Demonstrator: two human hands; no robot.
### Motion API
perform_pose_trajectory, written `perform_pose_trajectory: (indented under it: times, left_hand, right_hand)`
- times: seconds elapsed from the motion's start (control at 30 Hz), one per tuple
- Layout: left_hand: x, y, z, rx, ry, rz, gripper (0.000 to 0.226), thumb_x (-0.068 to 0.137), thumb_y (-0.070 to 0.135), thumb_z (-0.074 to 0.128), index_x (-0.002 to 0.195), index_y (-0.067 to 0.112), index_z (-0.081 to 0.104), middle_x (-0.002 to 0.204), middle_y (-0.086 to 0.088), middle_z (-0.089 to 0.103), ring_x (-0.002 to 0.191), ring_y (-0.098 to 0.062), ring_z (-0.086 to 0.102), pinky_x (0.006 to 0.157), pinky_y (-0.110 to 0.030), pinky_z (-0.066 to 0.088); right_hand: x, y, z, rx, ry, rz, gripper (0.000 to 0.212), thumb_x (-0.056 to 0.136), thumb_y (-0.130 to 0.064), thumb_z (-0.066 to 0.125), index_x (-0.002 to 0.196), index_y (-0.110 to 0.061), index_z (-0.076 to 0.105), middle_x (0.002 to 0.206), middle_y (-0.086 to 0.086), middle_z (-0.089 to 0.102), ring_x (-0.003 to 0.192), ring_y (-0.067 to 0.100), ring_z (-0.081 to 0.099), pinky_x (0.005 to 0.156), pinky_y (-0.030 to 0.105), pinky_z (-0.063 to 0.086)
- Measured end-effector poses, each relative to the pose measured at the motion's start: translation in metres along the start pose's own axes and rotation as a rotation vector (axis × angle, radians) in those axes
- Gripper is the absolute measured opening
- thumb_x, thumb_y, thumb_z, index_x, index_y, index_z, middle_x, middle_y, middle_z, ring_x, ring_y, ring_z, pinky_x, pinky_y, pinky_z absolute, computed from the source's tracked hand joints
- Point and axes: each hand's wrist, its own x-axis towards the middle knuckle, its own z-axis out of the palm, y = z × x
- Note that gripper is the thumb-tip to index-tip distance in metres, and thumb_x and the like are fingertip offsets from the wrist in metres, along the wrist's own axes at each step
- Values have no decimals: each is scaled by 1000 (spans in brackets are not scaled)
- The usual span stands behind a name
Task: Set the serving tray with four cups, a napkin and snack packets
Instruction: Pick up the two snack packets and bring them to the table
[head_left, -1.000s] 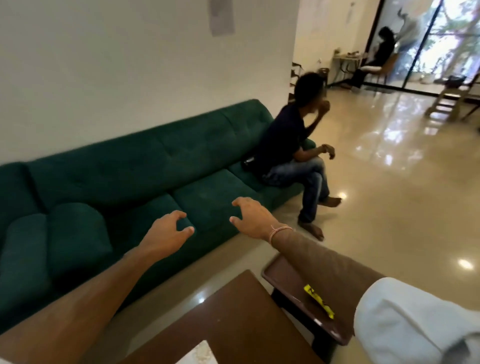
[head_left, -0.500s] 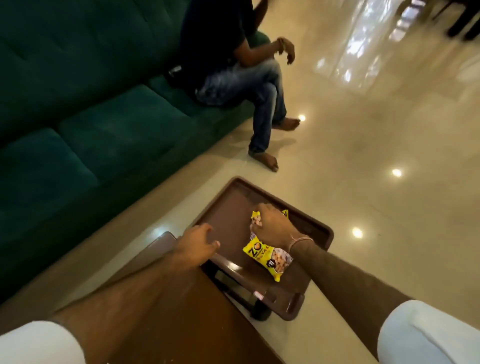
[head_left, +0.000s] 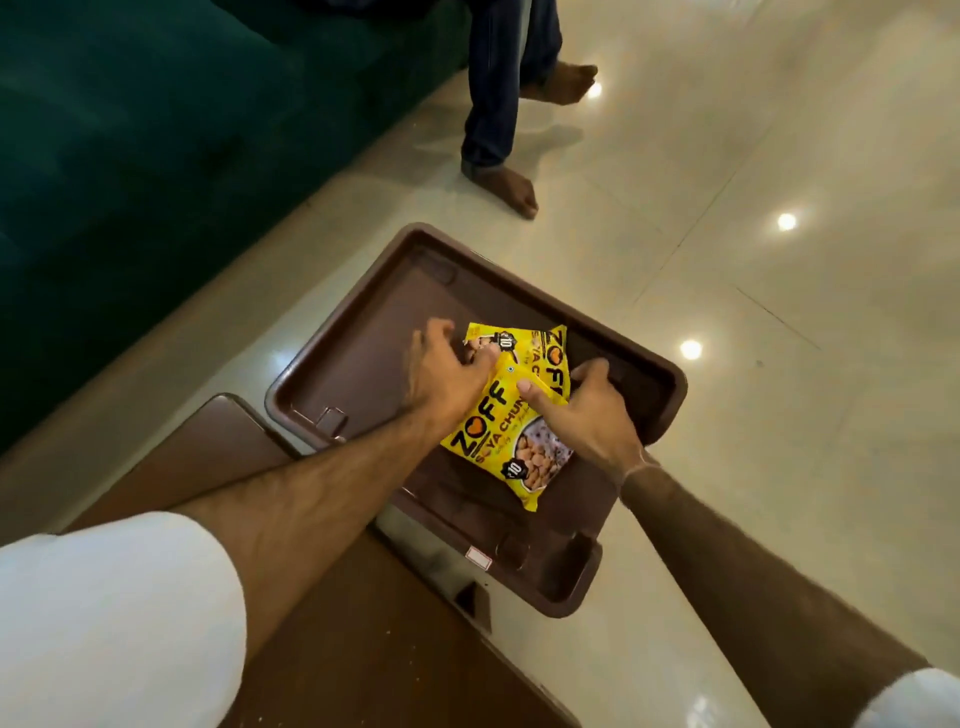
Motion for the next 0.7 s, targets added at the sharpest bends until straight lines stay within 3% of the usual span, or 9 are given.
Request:
perform_pose_trajectory:
  times: [0.07,0.13,0.3,0.33,0.4,0.47,0.53,0.6,0.7]
  left_hand:
    - [14,10,1,74,-38,156,64,77,44,74,132,22,51,129,-5,54,121,-25,49,100,-41,45]
    - [30,22,-1,224,-180,307,64,75,39,76,133,26,54,130,-1,58,122,-25,47,101,-40,43]
    - [47,43,0,506,-454,317,55,67,37,80,120,30,65,120,4,69,117,-21,57,102,-41,40]
    - [48,44,-1,495,-497,285,48,66,36,82,112,30,68,114,3,72,109,-20,62,96,-37,47]
    - [49,42,-8,423,-533,230,34,66,33,84,96,29,68,99,3,73,92,-16,67,70,-25,52]
    - [47,36,-18,351,-479,214,29,68,31,85,88,28,65,91,4,70,86,-15,66,56,-19,43]
    - [45,24,-28,227,-428,150,26,72,25,84,88,24,64,89,1,70,83,-17,65,58,-22,47]
    - [40,10,-39,22,-435,40,24,76,17,83,90,18,63,90,-6,72,79,-18,66,68,-29,53]
    - [31,-5,-64,-200,-406,-66,21,81,11,80,93,14,62,96,-11,72,81,-18,66,73,-33,53]
  right_hand:
    - [-9,11,3,27,-17,-8,91,50,-92,58,108,-25,37,111,1,63,105,26,63,89,48,54]
    - [-16,19,6,20,-54,-23,93,50,-86,67,114,-25,36,118,4,62,110,28,61,91,48,53]
    - [-17,28,13,-12,-133,-24,83,57,-68,82,111,-28,32,112,1,65,99,24,67,84,46,56]
    - [-16,30,13,23,-135,-8,81,58,-63,85,110,-28,34,105,-3,65,91,18,68,78,39,58]
    - [-16,33,9,87,-148,28,74,59,-53,89,109,-26,42,94,-10,66,81,7,68,68,27,58]
    - [-17,38,6,220,-212,67,59,62,-42,91,106,-19,59,92,-7,74,80,13,74,75,34,62]
    - [-21,40,2,410,-300,107,43,66,-26,91,100,-8,73,91,8,79,85,28,77,84,47,61]
    - [-25,38,-3,573,-341,151,34,69,-14,87,97,1,74,92,19,78,91,40,74,87,54,59]
    - [-31,27,-10,749,-385,130,37,73,-14,79,104,5,71,104,28,73,95,43,70,87,56,56]
